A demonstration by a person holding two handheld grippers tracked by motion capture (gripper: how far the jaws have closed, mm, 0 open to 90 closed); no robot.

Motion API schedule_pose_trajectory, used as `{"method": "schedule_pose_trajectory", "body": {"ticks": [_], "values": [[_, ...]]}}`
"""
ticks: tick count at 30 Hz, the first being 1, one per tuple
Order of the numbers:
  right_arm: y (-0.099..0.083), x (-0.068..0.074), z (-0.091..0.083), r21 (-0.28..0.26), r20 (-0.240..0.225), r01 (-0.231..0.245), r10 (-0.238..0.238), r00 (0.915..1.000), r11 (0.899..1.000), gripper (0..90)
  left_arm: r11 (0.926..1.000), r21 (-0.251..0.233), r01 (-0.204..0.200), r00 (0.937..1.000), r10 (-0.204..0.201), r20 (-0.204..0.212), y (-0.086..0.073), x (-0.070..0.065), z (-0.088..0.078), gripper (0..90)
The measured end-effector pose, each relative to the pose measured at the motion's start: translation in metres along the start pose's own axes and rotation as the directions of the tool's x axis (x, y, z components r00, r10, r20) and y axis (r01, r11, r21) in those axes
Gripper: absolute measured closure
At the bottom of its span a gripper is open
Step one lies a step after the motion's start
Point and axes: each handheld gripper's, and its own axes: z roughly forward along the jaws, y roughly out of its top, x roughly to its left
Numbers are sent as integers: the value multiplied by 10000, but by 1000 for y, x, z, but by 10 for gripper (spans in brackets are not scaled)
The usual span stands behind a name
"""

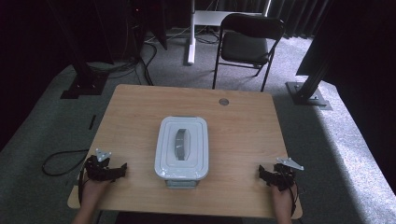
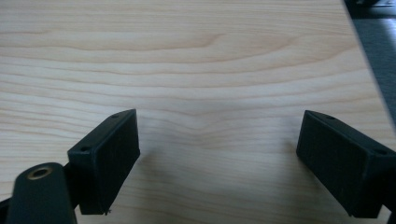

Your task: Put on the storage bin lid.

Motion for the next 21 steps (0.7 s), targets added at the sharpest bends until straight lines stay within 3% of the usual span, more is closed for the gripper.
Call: {"method": "schedule_pose_trajectory", "body": {"ticks": [8, 21], "values": [[-1, 0, 0, 157, 379, 206, -211, 9991, 9997, 110, 9985, 89, 534, 9985, -535, 144, -4, 7, -2, 14], [0, 0, 1, 162, 405, 160, -166, 9990, 9997, 110, 9987, 82, 496, 9986, -497, 171, -5, 7, -2, 14]]}}
